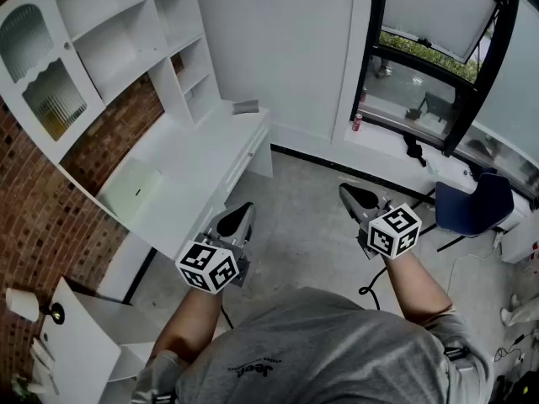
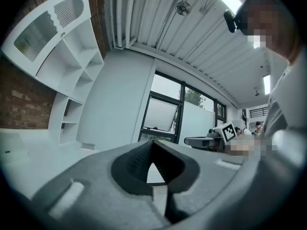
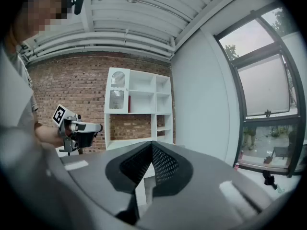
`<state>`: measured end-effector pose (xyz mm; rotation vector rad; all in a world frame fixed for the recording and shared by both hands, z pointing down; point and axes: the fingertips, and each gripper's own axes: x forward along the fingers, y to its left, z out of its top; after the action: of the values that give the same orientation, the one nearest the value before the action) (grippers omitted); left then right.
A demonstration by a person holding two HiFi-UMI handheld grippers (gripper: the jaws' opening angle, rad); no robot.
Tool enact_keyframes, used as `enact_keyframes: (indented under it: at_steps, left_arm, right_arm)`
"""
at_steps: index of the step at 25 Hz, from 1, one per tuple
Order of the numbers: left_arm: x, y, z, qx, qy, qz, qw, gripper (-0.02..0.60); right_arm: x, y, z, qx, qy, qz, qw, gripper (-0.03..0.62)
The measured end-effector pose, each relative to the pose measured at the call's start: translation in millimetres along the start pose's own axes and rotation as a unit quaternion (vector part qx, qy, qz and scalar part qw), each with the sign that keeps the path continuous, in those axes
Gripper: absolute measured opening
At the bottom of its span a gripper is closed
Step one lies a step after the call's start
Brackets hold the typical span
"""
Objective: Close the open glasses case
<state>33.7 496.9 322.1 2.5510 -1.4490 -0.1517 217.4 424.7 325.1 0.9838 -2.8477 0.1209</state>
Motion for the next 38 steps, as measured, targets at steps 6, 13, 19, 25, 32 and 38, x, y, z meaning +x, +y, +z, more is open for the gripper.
enact_keyframes:
  at_steps: [6,13,19,25,32,38]
  left_arm:
    - [1.5,0.7,-0.5,0.001,0.000,0.000,1.0000,-0.003]
    - [0.8,-0.4,-0.1,0.002,0.001,-0.001,1.0000,-0.003]
    - [6.9,-4.9,-0.3,0.005,0.000,0.002,1.0000,-0.003]
    - [22.2,-28.9,1.2,0.011,-0.011,0.015,0.9998,-0.003]
    - [51.1,-74.9,-4.1,0.011,-0.025,0.025,0.9993,-0.003]
    - [75.6,-97.3,-12.3,0.006,-0.023,0.028,0.9993,-0.003]
  right_arm:
    - [1.5,-1.5,0.2,-0.002,0.001,0.000,1.000,0.008]
    - [-0.2,-0.8,1.5,-0.001,0.000,-0.001,1.000,0.008]
    - [-6.9,-14.7,5.4,0.017,-0.017,-0.010,1.000,0.009]
    - [-26.6,-33.6,7.1,0.005,-0.015,0.000,1.000,0.009]
    - [-65.3,-72.5,12.2,-0.005,-0.013,0.009,1.000,0.009]
    - [-81.5,-95.5,10.6,-0.006,-0.016,0.021,1.000,0.009]
